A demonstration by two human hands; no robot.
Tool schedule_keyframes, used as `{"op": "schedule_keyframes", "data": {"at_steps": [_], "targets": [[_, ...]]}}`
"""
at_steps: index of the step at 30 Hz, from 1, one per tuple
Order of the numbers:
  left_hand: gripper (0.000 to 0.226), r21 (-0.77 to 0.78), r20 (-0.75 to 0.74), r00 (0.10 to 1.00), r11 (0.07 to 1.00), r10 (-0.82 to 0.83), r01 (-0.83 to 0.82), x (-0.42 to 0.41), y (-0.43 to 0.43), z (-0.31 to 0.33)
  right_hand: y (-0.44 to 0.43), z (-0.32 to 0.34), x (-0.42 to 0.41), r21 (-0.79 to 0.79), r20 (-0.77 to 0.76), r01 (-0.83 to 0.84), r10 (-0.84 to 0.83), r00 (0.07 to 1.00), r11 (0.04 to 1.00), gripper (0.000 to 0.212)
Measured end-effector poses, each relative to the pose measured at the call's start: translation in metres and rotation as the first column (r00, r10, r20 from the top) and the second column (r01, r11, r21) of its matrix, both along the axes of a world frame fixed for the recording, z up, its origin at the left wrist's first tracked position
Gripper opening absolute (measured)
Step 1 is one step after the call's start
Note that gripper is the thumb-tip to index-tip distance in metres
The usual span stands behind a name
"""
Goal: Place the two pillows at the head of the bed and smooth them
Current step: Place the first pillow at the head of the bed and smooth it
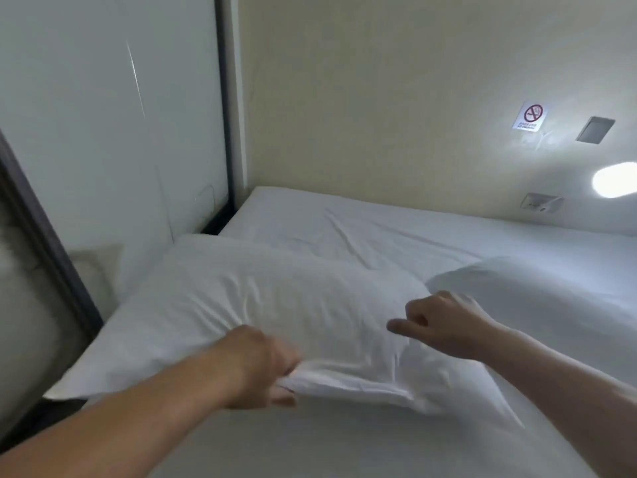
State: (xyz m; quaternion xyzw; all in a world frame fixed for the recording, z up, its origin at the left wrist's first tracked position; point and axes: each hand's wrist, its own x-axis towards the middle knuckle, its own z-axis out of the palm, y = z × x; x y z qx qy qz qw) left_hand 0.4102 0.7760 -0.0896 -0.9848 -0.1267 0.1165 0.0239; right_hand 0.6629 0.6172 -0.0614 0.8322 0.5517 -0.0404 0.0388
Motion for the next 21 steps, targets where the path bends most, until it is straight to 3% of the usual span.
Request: {"op": "schedule_keyframes", "data": {"at_steps": [2, 4, 6, 9, 14, 17, 21], "targets": [[0.048, -0.094, 0.017, 0.999, 0.995, 0.037, -0.035, 0.009, 0.006, -0.024, 0.019, -0.028, 0.015, 0.081, -0.06, 0.068, -0.063, 0.996, 0.994, 0.053], [0.053, -0.133, 0.216, 0.964, 0.983, 0.156, -0.13, 0.024, 0.035, -0.042, 0.041, -0.06, 0.024, 0.127, -0.124, 0.125, -0.109, 0.986, 0.984, 0.04], [0.056, -0.168, 0.318, 0.905, 0.957, 0.281, -0.238, 0.04, 0.075, -0.052, 0.063, -0.089, 0.027, 0.137, -0.206, 0.214, -0.183, 0.961, 0.967, 0.048], [0.062, -0.163, 0.177, 0.907, 0.92, 0.382, -0.355, 0.061, 0.136, -0.064, 0.099, -0.114, 0.03, 0.09, -0.266, 0.385, -0.35, 0.898, 0.919, 0.068], [0.1, -0.231, -0.091, 0.882, 0.851, 0.463, -0.471, 0.092, 0.209, -0.087, 0.154, -0.137, 0.014, -0.12, -0.333, 0.515, -0.523, 0.785, 0.849, 0.089], [0.105, -0.334, -0.192, 0.87, 0.803, 0.454, -0.493, 0.105, 0.212, -0.113, 0.163, -0.151, 0.008, -0.231, -0.24, 0.537, -0.582, 0.777, 0.811, 0.103], [0.099, -0.291, -0.222, 0.853, 0.803, 0.472, -0.521, 0.104, 0.196, -0.152, 0.174, -0.16, 0.004, -0.341, -0.068, 0.558, -0.612, 0.788, 0.757, 0.128]]}}
